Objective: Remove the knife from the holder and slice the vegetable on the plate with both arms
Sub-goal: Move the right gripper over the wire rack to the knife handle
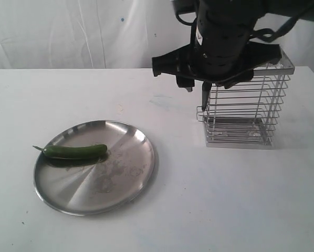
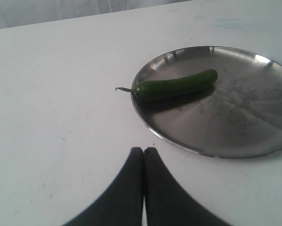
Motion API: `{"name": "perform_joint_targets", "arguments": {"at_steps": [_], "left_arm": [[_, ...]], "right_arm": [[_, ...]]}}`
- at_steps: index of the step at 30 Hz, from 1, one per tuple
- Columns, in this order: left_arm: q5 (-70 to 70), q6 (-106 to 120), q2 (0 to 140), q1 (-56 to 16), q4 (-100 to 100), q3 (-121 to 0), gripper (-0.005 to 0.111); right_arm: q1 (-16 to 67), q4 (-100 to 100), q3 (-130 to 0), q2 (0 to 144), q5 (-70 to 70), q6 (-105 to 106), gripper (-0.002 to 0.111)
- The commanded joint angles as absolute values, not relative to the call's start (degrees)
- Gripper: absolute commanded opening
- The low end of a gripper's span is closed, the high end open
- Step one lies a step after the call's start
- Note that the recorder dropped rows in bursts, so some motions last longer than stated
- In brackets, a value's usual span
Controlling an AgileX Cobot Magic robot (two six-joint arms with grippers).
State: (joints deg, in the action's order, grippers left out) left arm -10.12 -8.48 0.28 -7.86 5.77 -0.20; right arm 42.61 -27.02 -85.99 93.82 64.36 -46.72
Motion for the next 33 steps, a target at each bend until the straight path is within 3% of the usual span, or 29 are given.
{"name": "perform_joint_targets", "arguments": {"at_steps": [1, 33], "left_arm": [[-10.22, -8.51, 0.00, -8.15, 5.60, 0.00, 0.000], [-10.22, -8.51, 0.00, -8.15, 5.60, 0.00, 0.000]], "right_arm": [[41.68, -28.03, -87.33, 96.32, 60.81, -50.07, 0.057], [38.22, -33.43, -87.59, 104.65, 58.51, -55.58, 0.049]]}}
